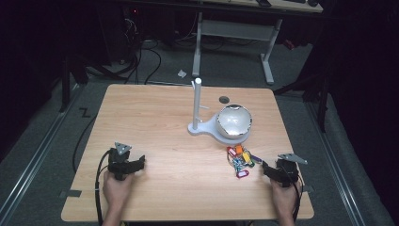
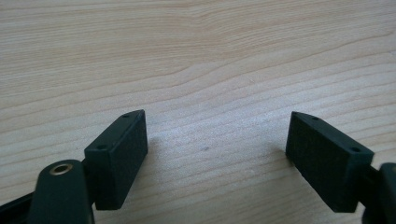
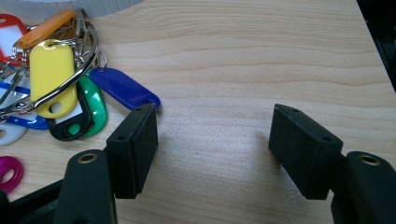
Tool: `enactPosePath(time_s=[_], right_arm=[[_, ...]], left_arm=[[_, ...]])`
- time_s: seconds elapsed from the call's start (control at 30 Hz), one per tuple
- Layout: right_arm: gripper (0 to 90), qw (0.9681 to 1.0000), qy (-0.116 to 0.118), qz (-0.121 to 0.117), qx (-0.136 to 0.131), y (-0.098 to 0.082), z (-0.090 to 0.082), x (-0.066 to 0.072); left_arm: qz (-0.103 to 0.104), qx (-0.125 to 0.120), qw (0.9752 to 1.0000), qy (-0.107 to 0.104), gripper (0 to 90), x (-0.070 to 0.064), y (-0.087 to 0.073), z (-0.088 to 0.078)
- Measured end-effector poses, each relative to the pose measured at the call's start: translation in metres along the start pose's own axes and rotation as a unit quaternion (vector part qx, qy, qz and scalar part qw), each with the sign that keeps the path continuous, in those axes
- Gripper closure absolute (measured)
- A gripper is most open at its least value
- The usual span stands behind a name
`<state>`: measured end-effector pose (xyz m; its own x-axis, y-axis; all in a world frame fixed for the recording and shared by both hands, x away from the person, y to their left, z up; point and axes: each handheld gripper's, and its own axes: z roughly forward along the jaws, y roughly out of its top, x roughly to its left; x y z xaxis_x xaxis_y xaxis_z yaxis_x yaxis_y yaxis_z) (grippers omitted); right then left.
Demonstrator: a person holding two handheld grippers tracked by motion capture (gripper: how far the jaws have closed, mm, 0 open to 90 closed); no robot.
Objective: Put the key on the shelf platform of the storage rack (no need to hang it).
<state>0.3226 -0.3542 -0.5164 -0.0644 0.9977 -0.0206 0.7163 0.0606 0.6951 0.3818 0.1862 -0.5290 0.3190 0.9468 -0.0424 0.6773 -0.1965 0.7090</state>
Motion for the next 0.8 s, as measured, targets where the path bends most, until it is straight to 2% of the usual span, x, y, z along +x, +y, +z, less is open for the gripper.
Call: enactPosePath(time_s=[0.8], right_arm=[[33.0, 1.0, 0.002, -0.003, 0.002, 0.0005, 0.0002, 0.0007]], left_arm=[[-0.002, 0.0, 1.0, -0.001, 21.5, 0.0004, -0.0001, -0.0003]])
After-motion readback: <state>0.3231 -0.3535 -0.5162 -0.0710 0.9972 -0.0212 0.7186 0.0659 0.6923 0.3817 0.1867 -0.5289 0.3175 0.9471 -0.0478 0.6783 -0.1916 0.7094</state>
